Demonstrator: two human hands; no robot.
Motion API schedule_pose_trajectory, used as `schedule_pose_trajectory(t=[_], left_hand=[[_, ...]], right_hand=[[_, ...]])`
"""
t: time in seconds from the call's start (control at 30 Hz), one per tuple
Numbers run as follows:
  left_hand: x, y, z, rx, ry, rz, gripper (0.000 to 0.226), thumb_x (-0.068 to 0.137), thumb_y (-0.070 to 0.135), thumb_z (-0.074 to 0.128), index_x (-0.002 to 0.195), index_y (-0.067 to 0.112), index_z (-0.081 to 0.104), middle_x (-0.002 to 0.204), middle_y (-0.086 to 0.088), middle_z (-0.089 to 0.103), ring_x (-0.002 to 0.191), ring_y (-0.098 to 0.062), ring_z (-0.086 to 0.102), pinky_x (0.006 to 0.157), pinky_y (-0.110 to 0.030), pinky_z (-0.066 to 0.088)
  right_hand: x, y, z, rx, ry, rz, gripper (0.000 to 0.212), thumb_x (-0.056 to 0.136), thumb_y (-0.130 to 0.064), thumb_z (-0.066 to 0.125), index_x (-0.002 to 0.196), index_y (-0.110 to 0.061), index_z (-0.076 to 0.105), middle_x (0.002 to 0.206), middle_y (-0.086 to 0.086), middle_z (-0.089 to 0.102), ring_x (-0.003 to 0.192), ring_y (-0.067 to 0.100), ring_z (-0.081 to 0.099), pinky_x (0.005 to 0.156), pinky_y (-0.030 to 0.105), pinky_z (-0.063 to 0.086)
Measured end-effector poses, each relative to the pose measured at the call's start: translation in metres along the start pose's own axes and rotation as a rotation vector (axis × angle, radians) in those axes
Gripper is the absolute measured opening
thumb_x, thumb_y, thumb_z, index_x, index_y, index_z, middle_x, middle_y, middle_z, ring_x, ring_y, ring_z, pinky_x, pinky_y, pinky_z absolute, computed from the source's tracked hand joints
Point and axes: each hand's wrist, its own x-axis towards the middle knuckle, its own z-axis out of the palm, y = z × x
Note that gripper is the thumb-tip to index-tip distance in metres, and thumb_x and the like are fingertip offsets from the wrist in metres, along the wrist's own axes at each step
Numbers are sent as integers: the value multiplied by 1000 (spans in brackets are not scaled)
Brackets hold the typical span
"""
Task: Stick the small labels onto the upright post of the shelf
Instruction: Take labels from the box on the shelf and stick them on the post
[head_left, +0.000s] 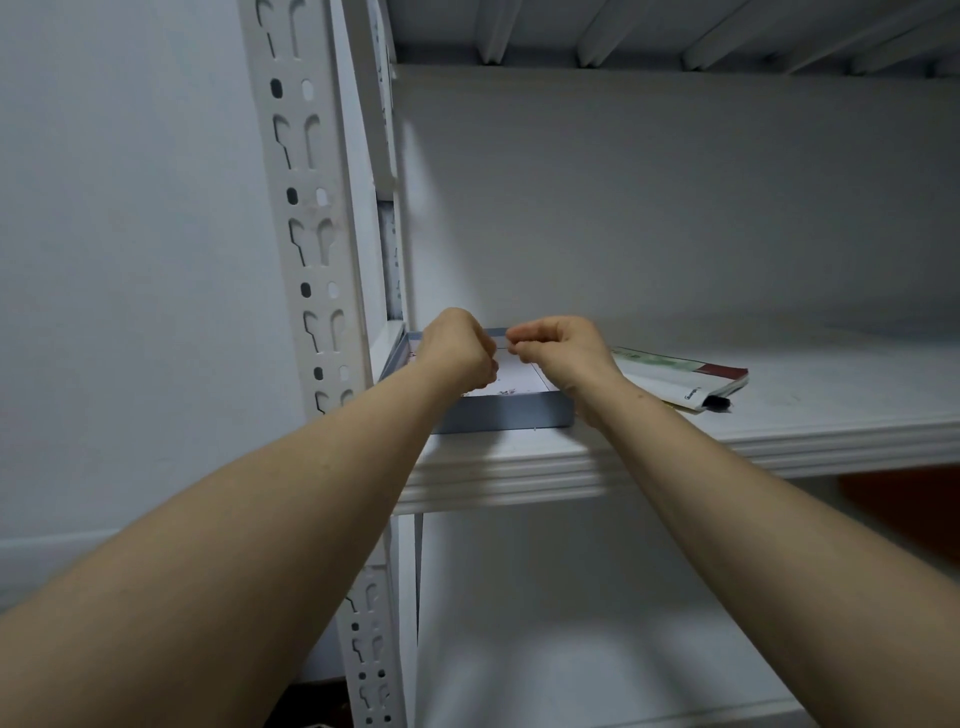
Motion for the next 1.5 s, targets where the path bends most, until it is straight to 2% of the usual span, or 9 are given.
schedule_pose_trajectory(t=[0.17,0.5,0.6,0.8,0.93,1.07,1.3,1.4,1.5], left_hand=[[-2,-2,-5,-33,-44,3,19,85,-6,61,102,0,68,89,-17,70,71,-26,67,52,-17,46],[-4,-2,-4,75,10,41,35,85,41,67,69,9,69,69,-3,73,70,-14,69,66,-25,51],[-4,3,-5,31,-24,-6,13,88,12,64,94,4,72,89,-11,72,82,-20,63,63,-25,44],[-4,2,-9,-55,-92,-20,37,83,-18,56,117,-4,61,107,-16,64,88,-27,63,61,-19,51],[-2,-2,-9,-20,-17,35,18,79,9,75,93,-1,72,80,-11,74,73,-24,72,79,-28,56],[-2,-3,-10,41,-9,49,3,81,4,72,83,4,74,86,-14,74,68,-20,67,65,-24,54],[-10,3,-6,111,51,64,38,80,33,72,56,13,52,54,-5,52,52,-22,48,52,-25,38],[-12,5,-8,79,-12,111,23,84,16,70,104,10,63,101,-12,60,91,-27,59,76,-29,46],[-19,2,-12,145,31,206,48,86,11,64,132,9,51,127,-9,58,116,-22,55,96,-29,44]], right_hand=[[3,3,-4,14,16,18,32,81,14,53,100,-6,68,93,9,68,87,17,64,89,24,50],[1,3,-5,41,14,-7,16,86,4,58,91,-8,67,76,4,68,66,18,67,85,32,54],[1,2,-5,52,13,1,5,86,-7,65,88,-7,69,73,5,68,72,25,68,88,40,54],[3,1,-6,-117,-17,14,28,77,6,69,100,-9,72,102,9,71,96,16,65,95,28,48],[-2,-1,-6,-114,-9,-28,8,80,-9,72,80,-18,73,78,4,72,78,21,70,90,38,53],[-2,-1,-5,-213,1,-57,12,81,-10,70,90,-16,75,94,4,73,94,16,67,94,34,49],[-4,-9,-6,-530,122,-33,26,75,-35,71,56,-25,57,66,-5,65,72,20,65,59,27,49],[-7,-5,-6,-689,92,-63,36,77,-43,69,56,-20,51,75,-3,58,85,23,58,58,26,37],[-10,-6,-5,-842,25,-132,33,80,-45,64,105,-24,64,138,4,40,131,24,34,103,35,29]])
